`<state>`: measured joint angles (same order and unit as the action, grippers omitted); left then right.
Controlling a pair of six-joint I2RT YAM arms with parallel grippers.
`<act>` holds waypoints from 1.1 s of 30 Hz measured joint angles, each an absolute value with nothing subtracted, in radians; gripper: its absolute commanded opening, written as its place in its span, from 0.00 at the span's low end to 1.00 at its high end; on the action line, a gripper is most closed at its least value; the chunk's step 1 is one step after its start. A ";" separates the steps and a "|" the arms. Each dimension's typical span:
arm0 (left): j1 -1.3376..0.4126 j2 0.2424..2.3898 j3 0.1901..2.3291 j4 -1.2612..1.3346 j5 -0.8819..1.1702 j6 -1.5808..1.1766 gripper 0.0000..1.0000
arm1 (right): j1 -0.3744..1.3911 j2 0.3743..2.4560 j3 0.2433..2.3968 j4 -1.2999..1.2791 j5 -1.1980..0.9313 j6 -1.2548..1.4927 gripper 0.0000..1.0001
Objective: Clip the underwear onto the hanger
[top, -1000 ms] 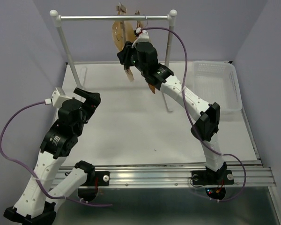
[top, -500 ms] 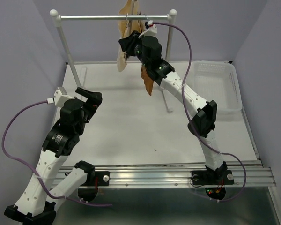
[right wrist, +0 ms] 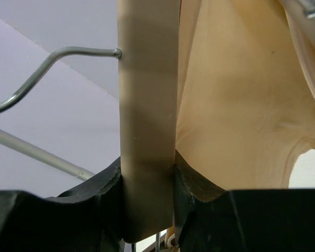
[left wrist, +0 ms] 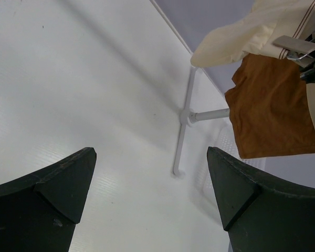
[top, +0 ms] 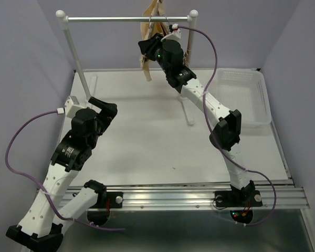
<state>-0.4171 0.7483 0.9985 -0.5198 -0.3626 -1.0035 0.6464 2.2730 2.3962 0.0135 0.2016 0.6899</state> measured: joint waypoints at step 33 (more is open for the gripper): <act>-0.417 0.770 0.963 -0.502 -0.321 -1.003 0.99 | 0.730 1.837 1.914 0.029 0.068 0.452 1.00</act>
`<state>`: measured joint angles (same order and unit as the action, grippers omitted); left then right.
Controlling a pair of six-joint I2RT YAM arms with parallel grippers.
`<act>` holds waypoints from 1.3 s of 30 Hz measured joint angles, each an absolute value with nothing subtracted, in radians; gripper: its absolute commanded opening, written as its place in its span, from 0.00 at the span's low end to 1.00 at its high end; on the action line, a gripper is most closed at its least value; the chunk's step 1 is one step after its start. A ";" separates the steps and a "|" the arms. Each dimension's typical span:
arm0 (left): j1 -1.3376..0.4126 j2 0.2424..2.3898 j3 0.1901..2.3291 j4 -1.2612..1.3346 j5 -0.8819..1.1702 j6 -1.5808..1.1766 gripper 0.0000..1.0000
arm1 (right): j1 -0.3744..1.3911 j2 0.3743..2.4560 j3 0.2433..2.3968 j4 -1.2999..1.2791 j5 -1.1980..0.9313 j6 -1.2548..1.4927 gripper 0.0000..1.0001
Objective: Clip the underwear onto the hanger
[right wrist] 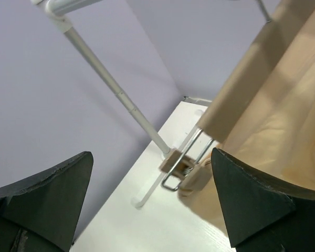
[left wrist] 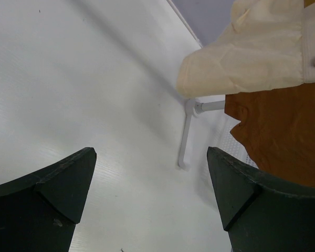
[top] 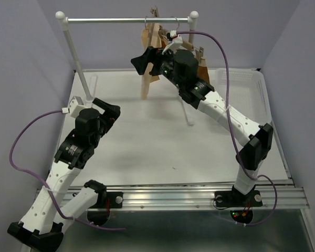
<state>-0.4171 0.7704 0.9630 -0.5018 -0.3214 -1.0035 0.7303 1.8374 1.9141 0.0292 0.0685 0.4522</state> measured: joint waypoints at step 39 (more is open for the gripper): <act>-0.408 0.866 0.941 -0.452 -0.404 -0.921 0.99 | 0.748 0.861 0.710 -0.453 0.553 0.581 1.00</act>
